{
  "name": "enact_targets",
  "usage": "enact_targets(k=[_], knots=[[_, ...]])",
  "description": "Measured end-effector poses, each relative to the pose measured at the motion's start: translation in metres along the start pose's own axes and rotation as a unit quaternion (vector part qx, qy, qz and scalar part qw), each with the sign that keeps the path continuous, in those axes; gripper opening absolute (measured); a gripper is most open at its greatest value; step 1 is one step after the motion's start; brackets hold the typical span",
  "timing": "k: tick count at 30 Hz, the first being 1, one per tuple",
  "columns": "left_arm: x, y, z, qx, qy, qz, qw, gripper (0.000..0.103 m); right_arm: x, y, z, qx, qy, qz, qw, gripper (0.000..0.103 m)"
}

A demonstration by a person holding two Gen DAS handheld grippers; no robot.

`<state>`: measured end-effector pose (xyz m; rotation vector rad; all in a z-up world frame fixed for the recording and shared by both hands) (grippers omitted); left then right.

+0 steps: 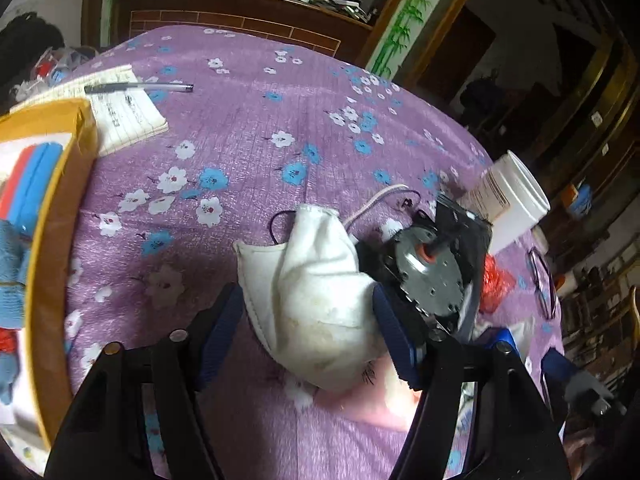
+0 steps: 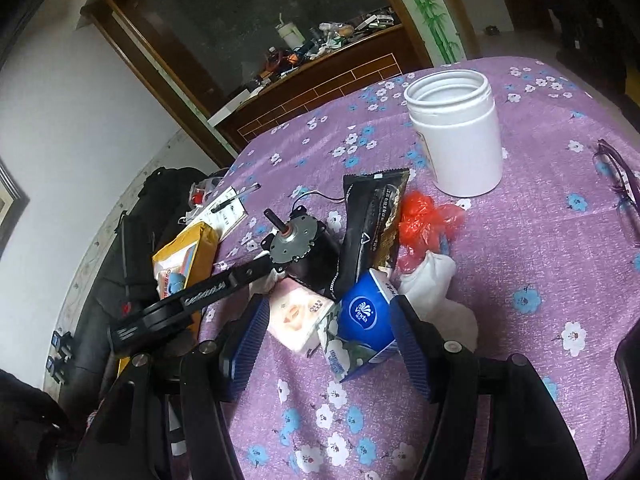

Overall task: Organize soft objects
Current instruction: 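Move the left gripper to the white cloth while the right gripper returns to the pile, then grasp the white cloth with the left gripper while the right gripper grasps the blue Vinda tissue pack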

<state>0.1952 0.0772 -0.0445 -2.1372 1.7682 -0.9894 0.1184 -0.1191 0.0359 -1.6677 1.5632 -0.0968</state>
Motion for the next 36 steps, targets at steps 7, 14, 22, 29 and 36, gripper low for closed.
enact_targets(k=[7, 14, 22, 29, 36], knots=[[0.010, 0.014, -0.020, 0.027, 0.010, 0.032, 0.9991, 0.011, 0.010, 0.004, 0.012, -0.014, 0.022, 0.001, 1.000, 0.065], [0.004, 0.032, -0.066, 0.074, 0.031, 0.044, 0.9958, 0.011, 0.020, 0.010, 0.035, -0.019, 0.083, -0.031, 0.996, 0.065], [-0.008, 0.020, -0.084, 0.115, 0.029, 0.048, 0.9918, 0.011, -0.055, 0.058, 0.049, -0.136, -0.076, -0.141, 0.978, 0.070], [-0.016, 0.013, -0.092, 0.125, 0.037, 0.034, 0.9909, 0.011, -0.041, 0.042, 0.047, -0.081, -0.012, -0.146, 0.986, 0.071], [-0.025, 0.008, -0.097, 0.132, 0.038, 0.025, 0.9902, 0.011, -0.049, 0.038, 0.045, -0.056, -0.015, -0.171, 0.983, 0.071]])
Point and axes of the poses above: each gripper's, at about its wrist camera, not at the fingertips, and z roughly the way its jaws point, x to its right, y to its underside, the point moved 8 cm from there along z, roughly the way its jaws point, and after that the axes turned 1 degree about y, right-handed, at the moved point
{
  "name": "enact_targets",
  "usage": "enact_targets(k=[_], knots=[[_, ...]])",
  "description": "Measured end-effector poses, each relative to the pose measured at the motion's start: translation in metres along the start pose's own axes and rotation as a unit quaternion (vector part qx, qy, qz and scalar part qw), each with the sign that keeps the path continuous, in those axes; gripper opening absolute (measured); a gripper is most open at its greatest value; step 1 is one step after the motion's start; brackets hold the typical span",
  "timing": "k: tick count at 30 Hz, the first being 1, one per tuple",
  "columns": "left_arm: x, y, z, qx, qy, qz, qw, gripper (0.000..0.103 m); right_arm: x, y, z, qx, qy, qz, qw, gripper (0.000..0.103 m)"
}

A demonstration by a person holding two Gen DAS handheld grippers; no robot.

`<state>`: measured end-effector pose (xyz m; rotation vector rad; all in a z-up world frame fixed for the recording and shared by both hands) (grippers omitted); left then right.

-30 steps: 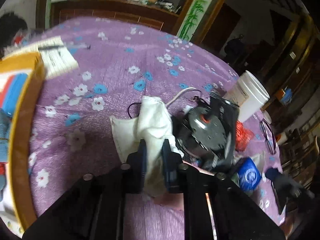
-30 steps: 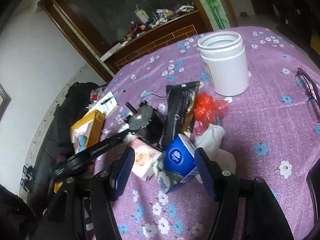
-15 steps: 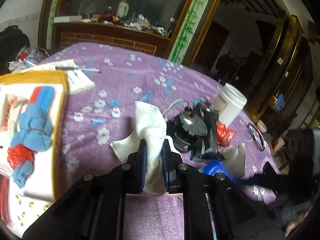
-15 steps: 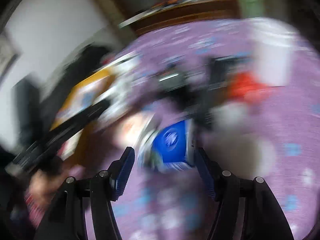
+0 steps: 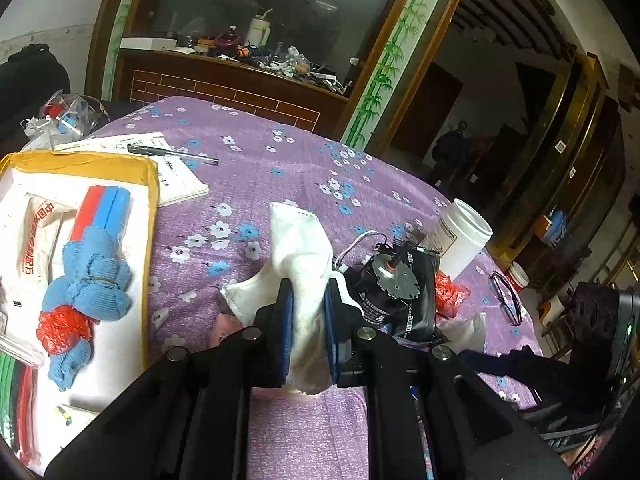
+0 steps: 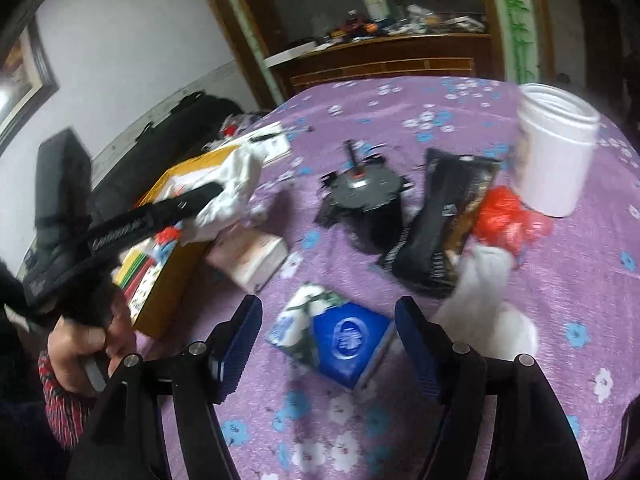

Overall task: Organize soft objects
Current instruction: 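Grasp the white cloth with the left gripper while the right gripper grasps the blue Vinda tissue pack, then lift the white cloth and blue tissue pack with both grippers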

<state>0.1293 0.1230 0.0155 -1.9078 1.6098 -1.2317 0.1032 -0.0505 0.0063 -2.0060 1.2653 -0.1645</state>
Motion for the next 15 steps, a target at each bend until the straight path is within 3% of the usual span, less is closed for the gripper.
enact_targets(k=[4, 8, 10, 13, 15], knots=[[-0.002, -0.001, -0.003, 0.002, 0.001, 0.001, 1.0000, 0.011, -0.024, 0.005, 0.014, -0.043, 0.004, -0.058, 0.997, 0.072], [-0.001, -0.001, -0.004, 0.004, 0.003, 0.005, 1.0000, 0.011, -0.031, 0.001, 0.031, -0.077, 0.056, -0.160, 0.983, 0.078], [0.000, -0.001, -0.005, 0.004, 0.005, 0.005, 1.0000, 0.011, -0.028, 0.001, 0.044, -0.098, 0.065, -0.178, 0.977, 0.079], [0.000, -0.001, -0.005, 0.002, 0.006, 0.004, 1.0000, 0.011, -0.027, 0.008, 0.060, -0.133, 0.041, -0.193, 0.971, 0.079], [0.000, -0.001, -0.005, 0.001, 0.008, 0.002, 1.0000, 0.011, -0.027, 0.013, 0.060, -0.140, 0.021, -0.176, 0.974, 0.080]])
Point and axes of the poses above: each gripper's, at about its wrist camera, not at the fingertips, and z roughly the way its jaws point, x to its right, y to its underside, the point moved 8 cm from there along z, roughly the way its jaws point, and after that the axes turned 1 degree about y, right-handed, at the moved point
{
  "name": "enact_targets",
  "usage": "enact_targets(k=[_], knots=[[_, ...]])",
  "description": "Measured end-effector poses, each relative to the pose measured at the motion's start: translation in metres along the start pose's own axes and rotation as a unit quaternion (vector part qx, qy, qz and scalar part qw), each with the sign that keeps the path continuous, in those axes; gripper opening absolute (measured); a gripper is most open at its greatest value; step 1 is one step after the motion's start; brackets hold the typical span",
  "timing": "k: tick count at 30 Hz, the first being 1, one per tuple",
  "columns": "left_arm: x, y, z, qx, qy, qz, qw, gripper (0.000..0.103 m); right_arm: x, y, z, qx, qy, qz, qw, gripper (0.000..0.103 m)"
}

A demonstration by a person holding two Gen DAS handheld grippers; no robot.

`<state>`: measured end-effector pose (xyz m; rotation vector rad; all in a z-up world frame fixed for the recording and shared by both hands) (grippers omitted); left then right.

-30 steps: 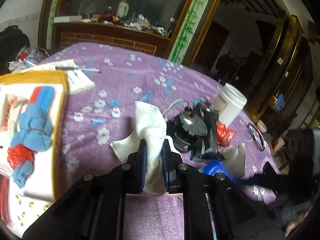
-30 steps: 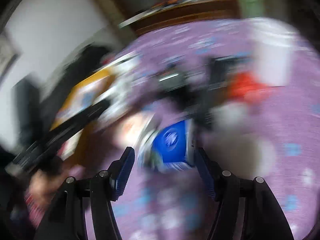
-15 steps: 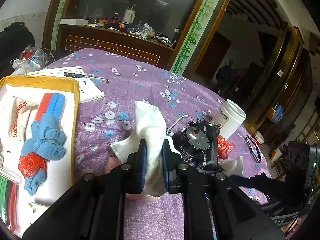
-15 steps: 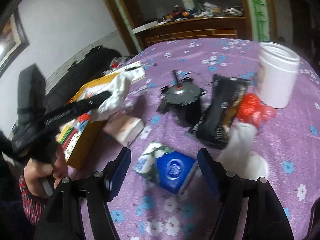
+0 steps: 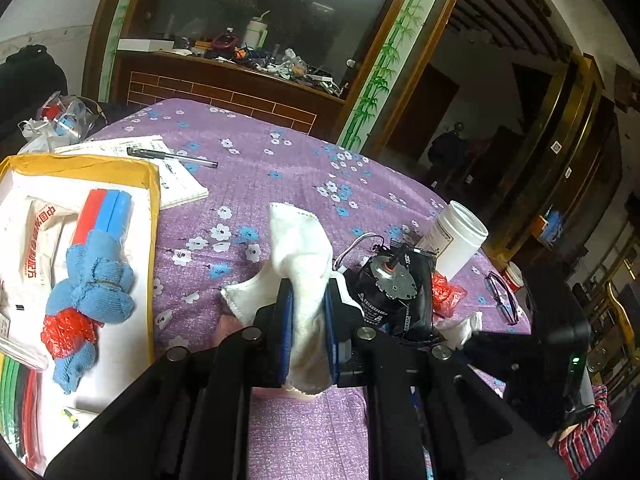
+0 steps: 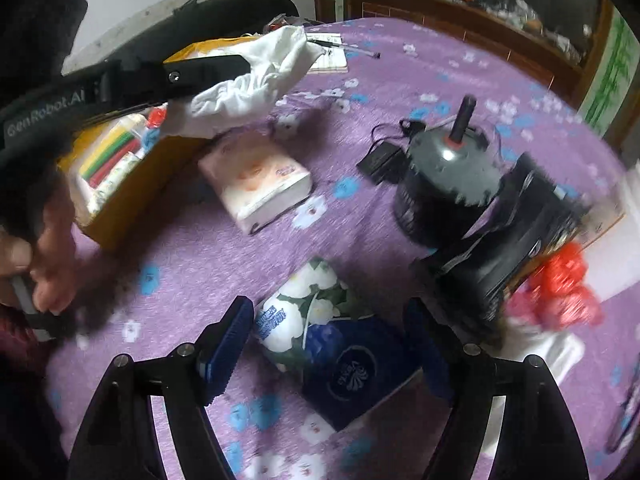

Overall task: Organize soft objects
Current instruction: 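Lift the white cloth and blue tissue pack with both grippers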

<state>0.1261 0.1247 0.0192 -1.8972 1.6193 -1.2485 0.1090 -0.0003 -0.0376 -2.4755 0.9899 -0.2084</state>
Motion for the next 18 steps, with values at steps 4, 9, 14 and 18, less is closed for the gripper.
enact_targets(k=[4, 9, 14, 18], knots=[[0.003, 0.000, 0.000, -0.001, 0.004, 0.002, 1.0000, 0.011, -0.016, 0.025, -0.009, -0.007, -0.008, -0.003, 1.000, 0.079], [0.006, 0.001, 0.001, -0.003, 0.006, 0.009, 0.9999, 0.011, -0.025, 0.033, -0.017, 0.017, 0.001, 0.018, 1.000, 0.074], [0.008, 0.004, 0.005, -0.005, 0.000, 0.019, 0.9998, 0.011, -0.009, 0.024, -0.015, 0.029, 0.001, 0.083, 0.996, 0.054], [0.014, 0.009, 0.010, -0.006, -0.018, 0.040, 0.9990, 0.011, 0.007, 0.017, -0.028, 0.076, 0.041, 0.115, 0.990, 0.054]])
Point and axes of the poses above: each gripper's, at about its wrist camera, not at the fingertips, and z roughly the way its jaws point, x to its right, y to its underside, the point moved 8 cm from there along z, roughly the way its jaws point, and after that the axes turned 1 degree about y, right-handed, at the moved point
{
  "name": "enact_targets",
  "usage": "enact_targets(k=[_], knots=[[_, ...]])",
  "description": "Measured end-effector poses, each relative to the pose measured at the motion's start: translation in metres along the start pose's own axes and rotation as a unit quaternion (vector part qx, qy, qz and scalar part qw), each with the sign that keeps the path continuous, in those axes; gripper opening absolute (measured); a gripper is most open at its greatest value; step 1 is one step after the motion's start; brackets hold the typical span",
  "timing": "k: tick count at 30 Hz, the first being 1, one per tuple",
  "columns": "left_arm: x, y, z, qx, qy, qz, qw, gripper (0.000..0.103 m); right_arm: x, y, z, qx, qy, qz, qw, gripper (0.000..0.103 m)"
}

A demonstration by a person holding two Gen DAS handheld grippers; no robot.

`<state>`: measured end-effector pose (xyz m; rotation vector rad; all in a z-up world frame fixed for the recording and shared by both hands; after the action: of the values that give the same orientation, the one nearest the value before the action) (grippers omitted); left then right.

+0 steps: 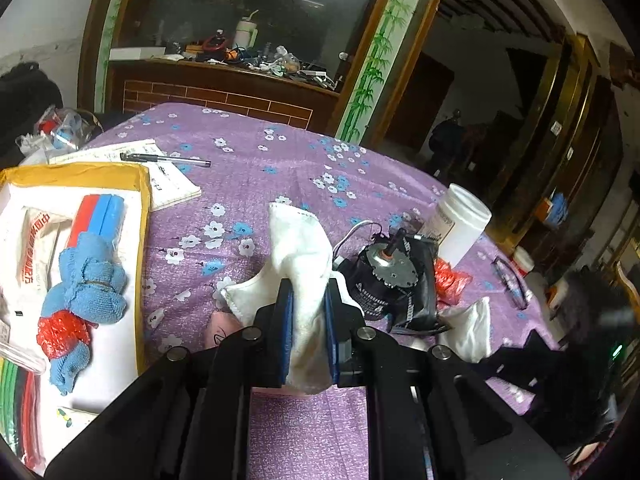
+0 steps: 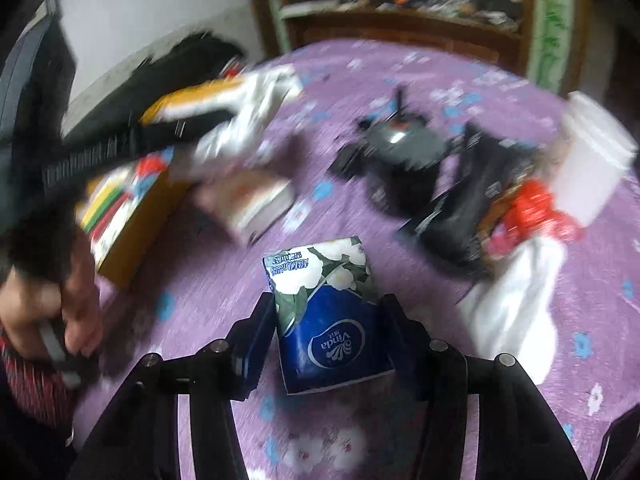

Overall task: Organize soft objects
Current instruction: 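Lift the white cloth and blue tissue pack with both grippers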

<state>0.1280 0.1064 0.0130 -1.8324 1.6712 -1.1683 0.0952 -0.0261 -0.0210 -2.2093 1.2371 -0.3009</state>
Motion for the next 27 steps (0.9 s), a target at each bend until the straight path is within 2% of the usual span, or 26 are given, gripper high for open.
enact_targets(k=[7, 9, 15, 27], knots=[[0.019, 0.007, 0.001, 0.009, -0.032, 0.054, 0.9980, 0.011, 0.016, -0.015, -0.029, 0.077, 0.030, 0.041, 0.996, 0.054], [0.022, 0.008, 0.002, 0.011, -0.040, 0.067, 0.9969, 0.011, 0.023, -0.016, -0.035, 0.087, 0.033, 0.054, 0.994, 0.054], [0.027, 0.008, -0.002, 0.030, -0.068, 0.098, 0.9924, 0.011, 0.038, -0.018, -0.038, 0.095, 0.044, 0.079, 0.991, 0.054], [0.036, 0.008, -0.008, 0.056, -0.098, 0.135, 0.9845, 0.012, 0.033, -0.017, -0.037, 0.101, 0.052, 0.069, 0.991, 0.054]])
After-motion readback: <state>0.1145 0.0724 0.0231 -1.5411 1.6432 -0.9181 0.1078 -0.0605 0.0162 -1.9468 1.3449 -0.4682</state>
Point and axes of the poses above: each gripper's, at about its wrist camera, not at the fingertips, and z roughly the way its jaws point, x to its right, y to its underside, the point moved 8 cm from there along z, roughly the way its jaws point, and after that the axes turned 1 degree about y, right-handed, at the moved point
